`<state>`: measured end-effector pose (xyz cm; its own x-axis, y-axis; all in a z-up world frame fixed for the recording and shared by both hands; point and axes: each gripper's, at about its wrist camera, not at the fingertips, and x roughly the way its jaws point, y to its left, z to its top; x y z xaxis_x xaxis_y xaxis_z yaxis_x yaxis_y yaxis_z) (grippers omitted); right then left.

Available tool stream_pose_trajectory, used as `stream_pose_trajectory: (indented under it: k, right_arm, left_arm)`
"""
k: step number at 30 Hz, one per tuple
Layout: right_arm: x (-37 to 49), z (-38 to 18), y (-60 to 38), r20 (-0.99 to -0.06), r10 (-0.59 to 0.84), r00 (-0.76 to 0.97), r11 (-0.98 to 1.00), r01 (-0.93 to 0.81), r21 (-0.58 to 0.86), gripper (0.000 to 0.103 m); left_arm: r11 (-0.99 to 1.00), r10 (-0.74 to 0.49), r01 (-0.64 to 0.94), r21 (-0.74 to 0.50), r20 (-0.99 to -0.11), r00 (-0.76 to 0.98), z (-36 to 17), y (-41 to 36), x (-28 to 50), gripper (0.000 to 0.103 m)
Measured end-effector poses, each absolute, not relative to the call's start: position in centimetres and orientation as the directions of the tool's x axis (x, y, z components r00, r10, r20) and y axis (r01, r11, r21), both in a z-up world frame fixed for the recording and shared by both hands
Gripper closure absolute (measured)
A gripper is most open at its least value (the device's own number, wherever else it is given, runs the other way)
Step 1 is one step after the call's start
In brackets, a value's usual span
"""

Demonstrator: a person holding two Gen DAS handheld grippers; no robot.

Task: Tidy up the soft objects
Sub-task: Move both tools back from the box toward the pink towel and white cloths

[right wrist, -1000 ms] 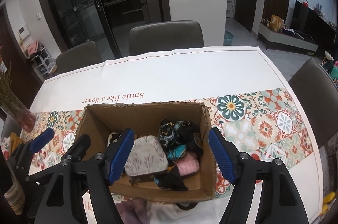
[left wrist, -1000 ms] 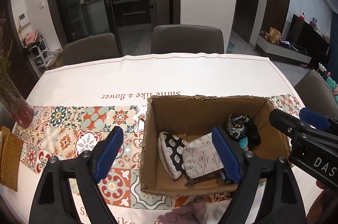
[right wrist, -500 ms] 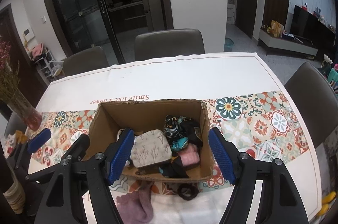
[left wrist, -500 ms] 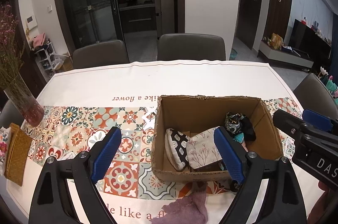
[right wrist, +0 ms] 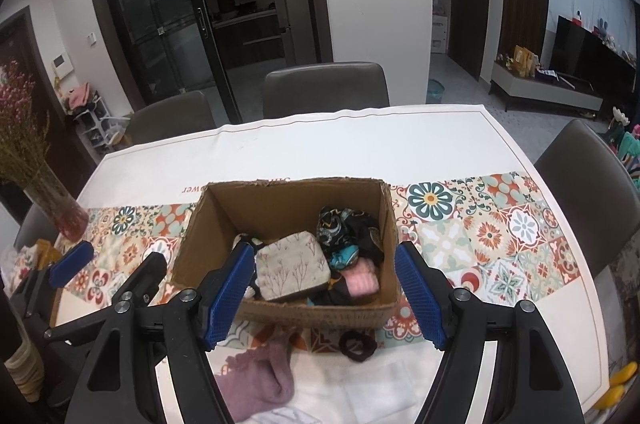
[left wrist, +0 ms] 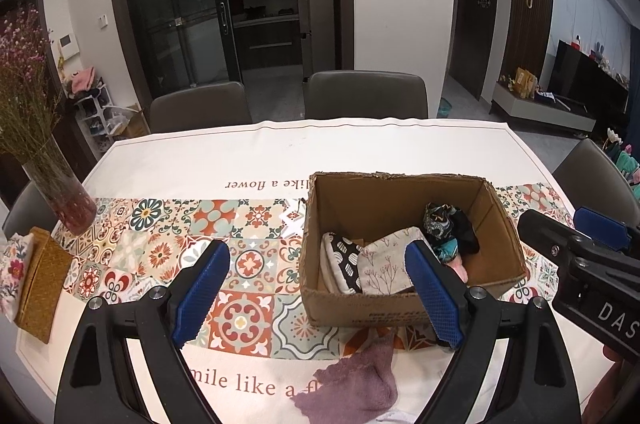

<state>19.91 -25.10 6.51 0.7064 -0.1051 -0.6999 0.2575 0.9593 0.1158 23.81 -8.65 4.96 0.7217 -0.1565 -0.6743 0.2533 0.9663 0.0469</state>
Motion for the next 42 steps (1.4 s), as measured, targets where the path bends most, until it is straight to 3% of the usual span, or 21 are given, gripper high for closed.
stream_pose_trajectory:
  k: [42]
  right_arm:
    - [8.0,2.3,-22.2,-0.687,-0.126,0.716,0.956,0.272,0.107,0.029]
  left_arm:
    - [0.967,-0.128,0.241,0.083,-0.66,0.74,1.0,-5.4,11.6,0.011]
